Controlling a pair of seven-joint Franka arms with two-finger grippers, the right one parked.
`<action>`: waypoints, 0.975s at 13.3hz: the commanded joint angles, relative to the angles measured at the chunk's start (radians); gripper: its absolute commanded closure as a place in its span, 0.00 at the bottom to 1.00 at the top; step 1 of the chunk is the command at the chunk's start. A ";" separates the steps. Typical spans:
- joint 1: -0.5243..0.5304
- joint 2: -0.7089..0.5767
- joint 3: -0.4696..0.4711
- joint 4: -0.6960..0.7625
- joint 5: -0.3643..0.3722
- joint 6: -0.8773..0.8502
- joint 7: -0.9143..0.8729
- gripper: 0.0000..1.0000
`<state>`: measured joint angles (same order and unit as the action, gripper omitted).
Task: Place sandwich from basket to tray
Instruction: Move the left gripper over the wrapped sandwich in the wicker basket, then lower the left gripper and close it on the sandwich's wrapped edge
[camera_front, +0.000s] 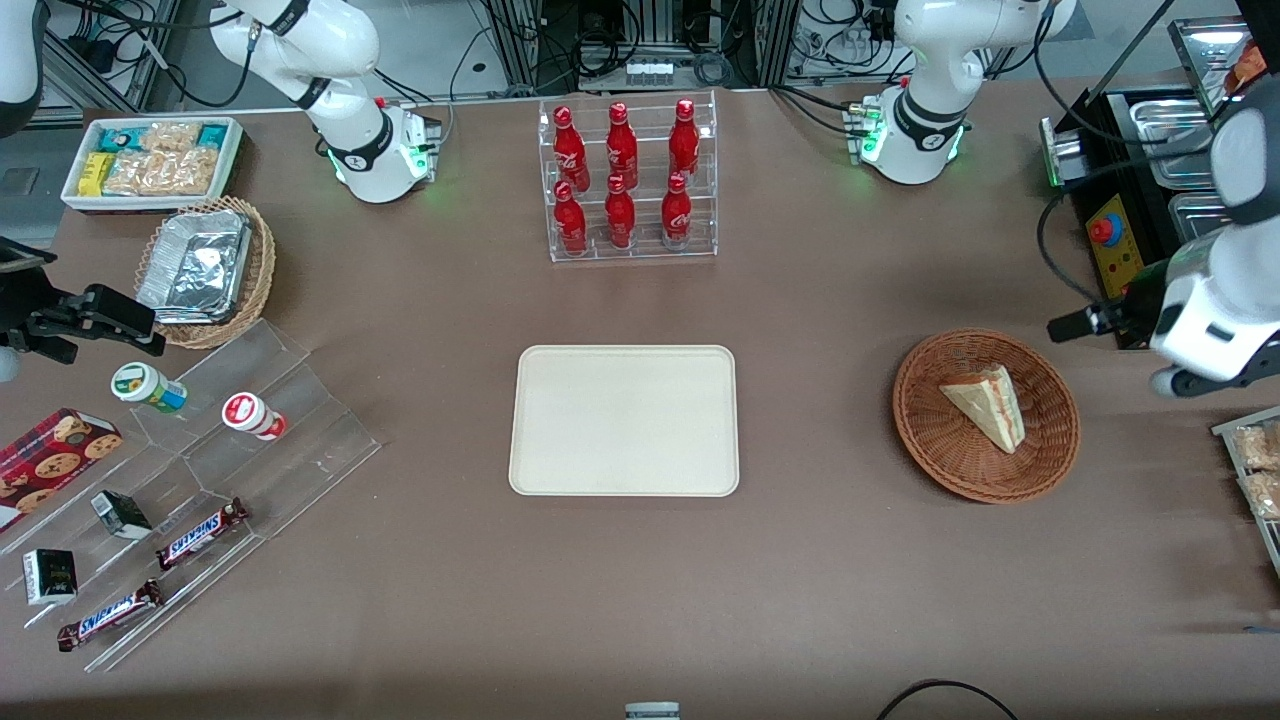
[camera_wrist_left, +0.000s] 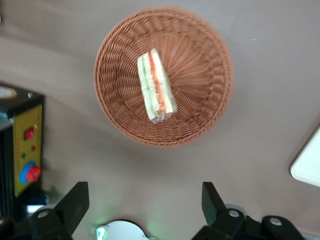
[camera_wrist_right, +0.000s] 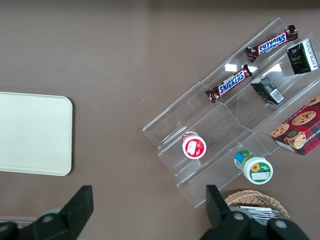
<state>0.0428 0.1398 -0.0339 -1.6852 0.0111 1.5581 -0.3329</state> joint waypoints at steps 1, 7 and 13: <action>0.015 0.017 -0.003 -0.086 0.012 0.129 -0.144 0.00; 0.019 0.012 -0.001 -0.387 0.013 0.593 -0.402 0.00; 0.019 0.018 -0.001 -0.548 0.026 0.844 -0.497 0.00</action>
<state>0.0508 0.1823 -0.0273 -2.2126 0.0115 2.3873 -0.8001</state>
